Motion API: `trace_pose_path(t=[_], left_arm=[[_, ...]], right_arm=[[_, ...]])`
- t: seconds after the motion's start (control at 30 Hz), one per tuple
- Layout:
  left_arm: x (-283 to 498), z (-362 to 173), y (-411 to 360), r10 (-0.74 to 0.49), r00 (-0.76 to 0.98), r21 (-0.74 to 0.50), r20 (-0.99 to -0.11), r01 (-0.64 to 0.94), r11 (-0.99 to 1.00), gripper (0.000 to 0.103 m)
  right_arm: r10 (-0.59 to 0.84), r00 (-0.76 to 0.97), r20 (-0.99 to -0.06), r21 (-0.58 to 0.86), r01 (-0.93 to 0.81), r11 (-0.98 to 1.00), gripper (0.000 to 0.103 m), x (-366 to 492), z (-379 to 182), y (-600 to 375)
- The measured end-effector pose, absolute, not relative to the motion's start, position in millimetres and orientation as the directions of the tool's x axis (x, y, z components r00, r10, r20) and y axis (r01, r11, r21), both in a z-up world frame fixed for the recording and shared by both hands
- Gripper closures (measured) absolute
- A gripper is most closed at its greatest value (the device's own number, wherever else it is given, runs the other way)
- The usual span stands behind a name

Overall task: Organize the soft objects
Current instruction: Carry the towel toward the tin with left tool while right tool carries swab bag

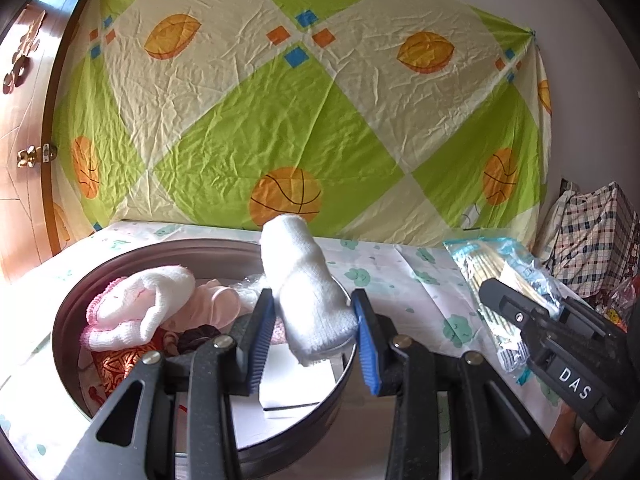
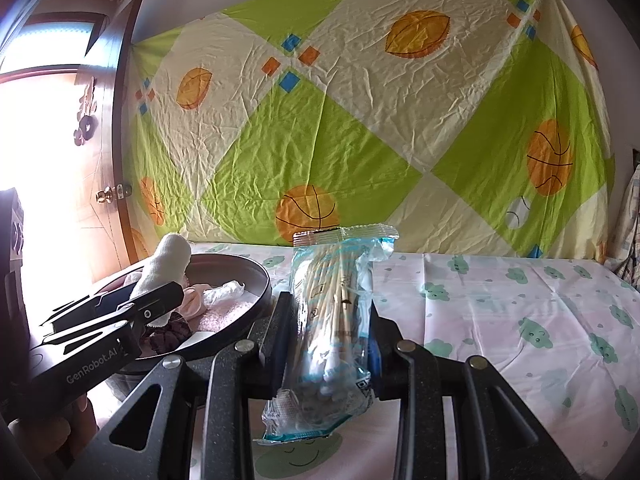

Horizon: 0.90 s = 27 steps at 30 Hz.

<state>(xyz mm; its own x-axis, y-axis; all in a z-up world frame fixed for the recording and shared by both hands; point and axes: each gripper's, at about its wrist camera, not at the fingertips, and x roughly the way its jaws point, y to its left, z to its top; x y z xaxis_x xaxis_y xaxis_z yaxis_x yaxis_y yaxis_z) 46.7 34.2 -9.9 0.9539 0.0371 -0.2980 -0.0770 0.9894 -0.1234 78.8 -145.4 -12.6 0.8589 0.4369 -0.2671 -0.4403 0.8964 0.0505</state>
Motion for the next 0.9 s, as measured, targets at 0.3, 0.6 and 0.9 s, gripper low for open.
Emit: trace_pose_path(t=[0.3,0.6,0.9], left_arm=[[44,-11,45,0.052,0.954,-0.131,-0.294,-0.095,0.987,0.066],[39,-11,52,0.059,0.957,-0.131,-0.285,-0.100,0.986,0.066],[35,-12,60,0.072,0.957,-0.133,-0.282,-0.114,0.984,0.066]], right_arm=[[0.453,0.851,-0.268,0.048,-0.457,0.888,0.069,77,-12,-134],[0.469,0.842,-0.266,0.045,-0.475,0.879,0.069,75,-12,-123],[0.487,0.832,-0.267,0.040,-0.495,0.868,0.069,73,-13,-111]])
